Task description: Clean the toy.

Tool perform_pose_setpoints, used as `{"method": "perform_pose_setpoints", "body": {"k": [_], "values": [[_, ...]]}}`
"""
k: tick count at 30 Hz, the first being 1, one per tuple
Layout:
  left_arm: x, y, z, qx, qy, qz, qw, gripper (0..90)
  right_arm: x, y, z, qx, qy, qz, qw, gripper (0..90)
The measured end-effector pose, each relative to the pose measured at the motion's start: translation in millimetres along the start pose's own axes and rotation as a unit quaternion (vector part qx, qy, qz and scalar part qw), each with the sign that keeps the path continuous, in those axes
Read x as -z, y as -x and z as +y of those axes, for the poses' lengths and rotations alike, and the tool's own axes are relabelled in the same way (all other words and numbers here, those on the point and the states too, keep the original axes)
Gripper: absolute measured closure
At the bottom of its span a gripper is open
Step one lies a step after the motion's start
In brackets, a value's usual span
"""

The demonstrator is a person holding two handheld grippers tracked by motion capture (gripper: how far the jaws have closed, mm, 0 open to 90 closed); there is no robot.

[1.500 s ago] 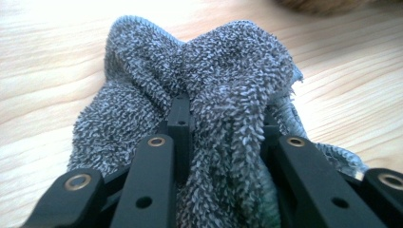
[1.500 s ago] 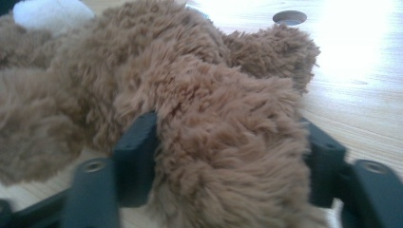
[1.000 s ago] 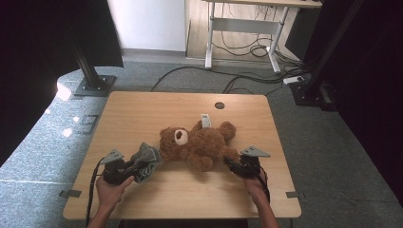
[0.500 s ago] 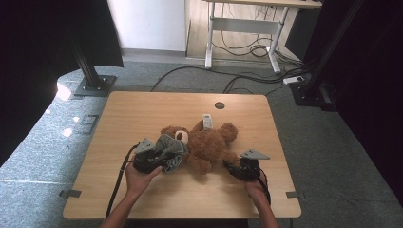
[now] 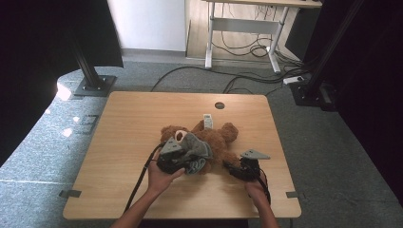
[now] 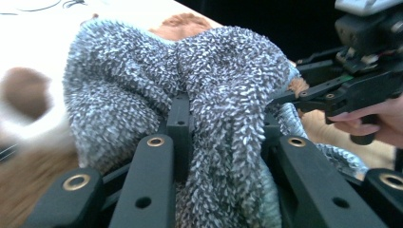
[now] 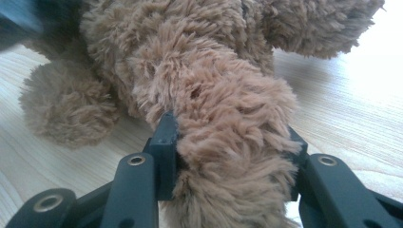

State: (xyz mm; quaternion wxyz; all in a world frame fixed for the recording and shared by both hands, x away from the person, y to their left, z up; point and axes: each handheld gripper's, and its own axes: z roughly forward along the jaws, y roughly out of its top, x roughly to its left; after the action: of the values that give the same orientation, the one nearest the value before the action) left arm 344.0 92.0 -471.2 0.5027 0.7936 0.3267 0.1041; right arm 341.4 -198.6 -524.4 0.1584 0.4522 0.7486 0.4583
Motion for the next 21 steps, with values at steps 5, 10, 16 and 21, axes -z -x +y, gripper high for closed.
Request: {"method": "perform_pose_setpoints", "body": {"k": [5,10,16,21], "values": [[-26.1,6.4,-0.2,-0.008,-0.023,-0.001,0.9997,68.4,0.0,2.1,-0.4,-0.002,0.001,0.002,1.0,55.5],[-23.1,4.7,-8.3,-0.016,-0.031,0.01,0.9994,68.5,1.1,3.5,-1.2,0.002,-0.001,0.004,1.0,55.5],[-3.5,-14.7,-19.0,-0.001,-0.035,0.023,0.9991,68.5,0.8,5.4,-1.3,0.002,-0.002,0.009,1.0,55.3],[20.3,-30.6,-23.5,0.01,-0.033,0.027,0.9991,68.5,0.4,6.7,-1.0,0.003,-0.002,0.014,0.9999,55.3]]}}
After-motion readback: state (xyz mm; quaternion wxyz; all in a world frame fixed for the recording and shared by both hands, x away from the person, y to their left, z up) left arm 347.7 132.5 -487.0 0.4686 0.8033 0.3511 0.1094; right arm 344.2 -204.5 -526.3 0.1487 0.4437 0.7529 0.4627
